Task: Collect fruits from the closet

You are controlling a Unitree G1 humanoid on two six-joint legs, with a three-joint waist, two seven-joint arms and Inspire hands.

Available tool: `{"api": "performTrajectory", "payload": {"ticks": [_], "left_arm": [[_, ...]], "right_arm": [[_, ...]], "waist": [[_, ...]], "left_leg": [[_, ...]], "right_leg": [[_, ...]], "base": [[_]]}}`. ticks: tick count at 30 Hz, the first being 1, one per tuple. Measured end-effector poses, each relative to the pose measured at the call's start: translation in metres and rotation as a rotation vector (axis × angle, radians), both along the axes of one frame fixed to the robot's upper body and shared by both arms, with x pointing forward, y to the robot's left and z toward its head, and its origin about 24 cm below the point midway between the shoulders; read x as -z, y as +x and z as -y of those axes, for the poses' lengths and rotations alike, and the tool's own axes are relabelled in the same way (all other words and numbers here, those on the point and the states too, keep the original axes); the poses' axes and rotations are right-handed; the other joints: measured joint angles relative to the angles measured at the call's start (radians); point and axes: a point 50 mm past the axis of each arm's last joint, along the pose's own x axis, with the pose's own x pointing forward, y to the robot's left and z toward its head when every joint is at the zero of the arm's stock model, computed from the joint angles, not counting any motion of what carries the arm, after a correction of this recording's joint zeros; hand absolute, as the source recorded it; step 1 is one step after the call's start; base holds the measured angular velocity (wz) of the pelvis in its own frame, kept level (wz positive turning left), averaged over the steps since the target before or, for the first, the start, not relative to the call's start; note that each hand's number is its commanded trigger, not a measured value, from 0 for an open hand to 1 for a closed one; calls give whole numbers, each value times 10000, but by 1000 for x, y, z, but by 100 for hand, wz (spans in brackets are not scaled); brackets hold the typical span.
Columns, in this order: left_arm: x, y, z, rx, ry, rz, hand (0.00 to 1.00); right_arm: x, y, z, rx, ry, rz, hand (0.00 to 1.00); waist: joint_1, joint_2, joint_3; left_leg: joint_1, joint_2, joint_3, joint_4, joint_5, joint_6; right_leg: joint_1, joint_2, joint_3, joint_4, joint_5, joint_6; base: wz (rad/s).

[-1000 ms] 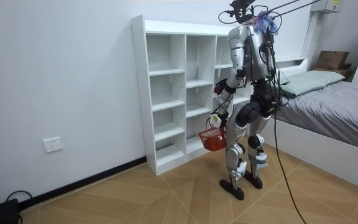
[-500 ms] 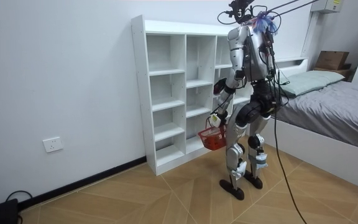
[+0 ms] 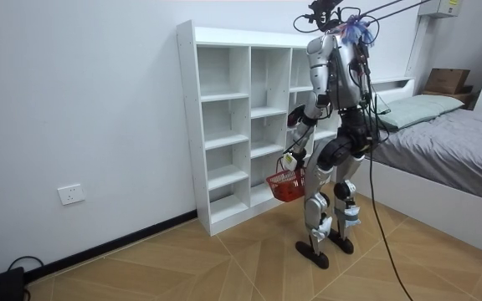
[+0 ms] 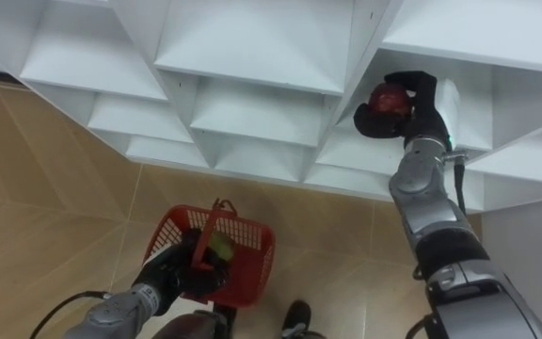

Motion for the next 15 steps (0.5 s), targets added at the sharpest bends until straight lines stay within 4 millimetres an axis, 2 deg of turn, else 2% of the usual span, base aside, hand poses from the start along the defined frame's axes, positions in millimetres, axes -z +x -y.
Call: {"api": "performTrajectory", "payload": {"ticks": [9,15], "left_arm": [[0,1,-1,-4,24,18,100],[-1,2,0,-58,-28,54,100]], "right_arm": [[1,0,-3,-159,153,-62,100],[1,1,-11,-806,475,-172,100]], "waist": [[-8,23,-13],[-31,147,-83]], "left_leg": [[21,1,36,14,5,6],[94,3,18,47,5,6]], "right_leg": [[17,-6,15,17,2,-1],[108,-5,-5,14,3,-1]], "base": [[0],[0]]}}
